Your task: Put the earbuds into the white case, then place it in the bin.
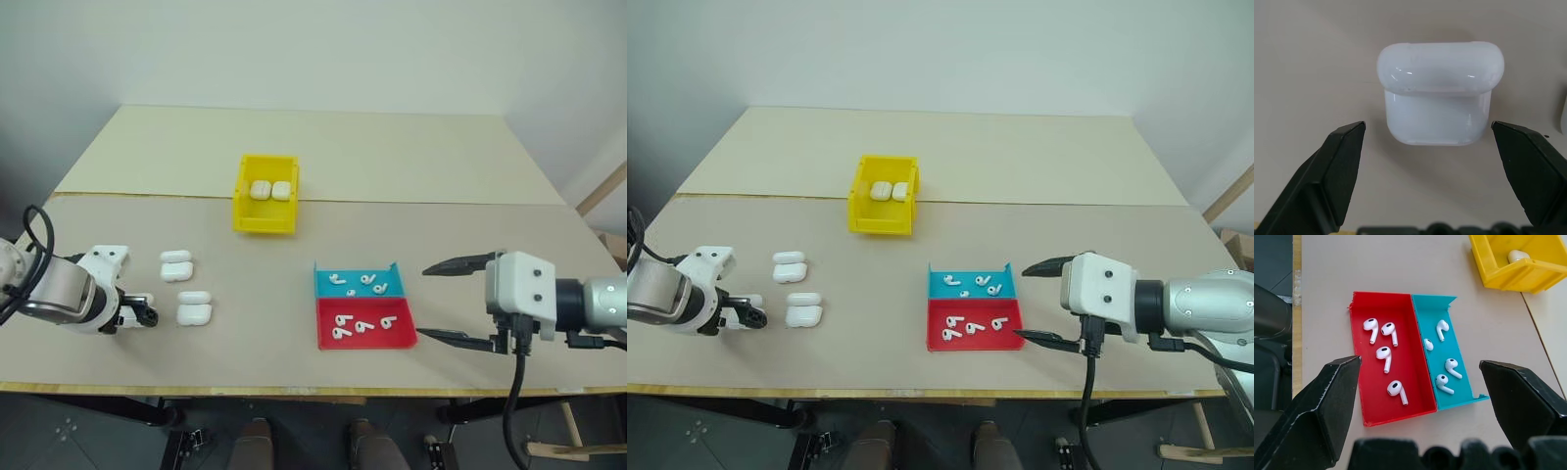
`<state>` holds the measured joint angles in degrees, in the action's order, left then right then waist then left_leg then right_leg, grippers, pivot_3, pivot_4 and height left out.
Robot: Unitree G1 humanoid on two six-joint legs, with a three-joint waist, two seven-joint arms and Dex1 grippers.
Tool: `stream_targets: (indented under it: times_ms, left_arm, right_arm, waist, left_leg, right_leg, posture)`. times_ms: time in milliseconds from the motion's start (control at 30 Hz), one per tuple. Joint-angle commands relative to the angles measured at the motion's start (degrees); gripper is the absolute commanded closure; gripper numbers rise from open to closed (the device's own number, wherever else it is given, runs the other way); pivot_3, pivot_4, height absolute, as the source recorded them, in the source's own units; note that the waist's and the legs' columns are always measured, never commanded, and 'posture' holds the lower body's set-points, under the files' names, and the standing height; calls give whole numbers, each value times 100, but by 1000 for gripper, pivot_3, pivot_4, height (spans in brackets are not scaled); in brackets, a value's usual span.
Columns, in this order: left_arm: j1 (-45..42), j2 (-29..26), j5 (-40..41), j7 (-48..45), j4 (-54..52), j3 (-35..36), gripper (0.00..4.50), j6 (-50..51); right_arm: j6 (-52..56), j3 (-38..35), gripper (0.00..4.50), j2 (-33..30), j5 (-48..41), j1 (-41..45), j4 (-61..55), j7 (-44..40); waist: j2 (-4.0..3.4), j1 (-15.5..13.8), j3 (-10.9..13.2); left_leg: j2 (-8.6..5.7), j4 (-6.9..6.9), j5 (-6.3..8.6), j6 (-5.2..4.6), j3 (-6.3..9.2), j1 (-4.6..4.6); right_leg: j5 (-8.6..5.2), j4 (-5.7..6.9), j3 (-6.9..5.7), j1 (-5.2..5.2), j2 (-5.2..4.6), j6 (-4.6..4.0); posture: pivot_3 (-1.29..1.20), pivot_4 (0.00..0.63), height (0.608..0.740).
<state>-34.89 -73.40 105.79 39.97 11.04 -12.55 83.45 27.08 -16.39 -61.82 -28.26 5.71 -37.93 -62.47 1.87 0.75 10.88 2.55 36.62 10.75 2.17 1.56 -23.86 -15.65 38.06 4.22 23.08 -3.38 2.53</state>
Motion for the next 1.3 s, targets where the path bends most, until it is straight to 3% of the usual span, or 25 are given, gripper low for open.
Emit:
stream_targets:
  times_ms: [33,233,367,733,1000,1133,1300]
  left_arm:
    - [-35,30,-146,21,21,145,0,19]
    - [-5,144,-280,-27,66,218,0,79]
    - [-21,238,-409,-6,77,283,932,103]
    - [100,389,-758,-110,16,561,932,249]
    - [-105,663,-1525,-418,102,801,932,574]
    - [-102,837,-1840,-601,122,999,1711,817]
    - [-39,876,-2066,-964,-27,1043,1753,905]
  right_arm:
    - [0,-129,12,-44,-34,27,-120,79]
    - [15,-137,12,-60,-31,2,-152,122]
    - [43,-124,0,-57,-30,-2,-157,166]
    - [53,-59,0,-43,-27,-5,-211,196]
    - [32,-43,0,-49,12,-24,-213,209]
    - [64,-66,0,-67,19,-55,-239,215]
    - [79,-76,0,-84,30,-77,-256,221]
  waist:
    - [0,-1,0]
    - [1,0,-1]
    - [2,-2,-1]
    - [1,-1,-3]
    - [2,0,-5]
    - [3,5,-6]
    - [3,12,-7]
  left_leg:
    - [0,0,0,0,0,0]
    - [-1,0,-1,1,1,2]
    - [-1,2,-3,3,2,3]
    - [-2,2,-5,5,3,8]
    - [-2,2,-8,9,3,9]
    - [-3,2,-8,9,3,9]
    - [-2,2,-8,10,3,9]
  right_leg:
    - [0,0,0,0,0,0]
    - [0,2,0,-2,-1,0]
    - [2,2,0,-4,-1,2]
    - [2,4,1,-7,0,2]
    - [3,4,0,-7,1,3]
    - [3,3,1,-7,0,3]
    - [3,5,1,-8,0,4]
  posture:
    - [0,150,740]
    - [0,150,740]
    - [0,150,740]
    - [0,150,740]
    - [0,150,740]
    - [0,150,740]
    - [0,150,740]
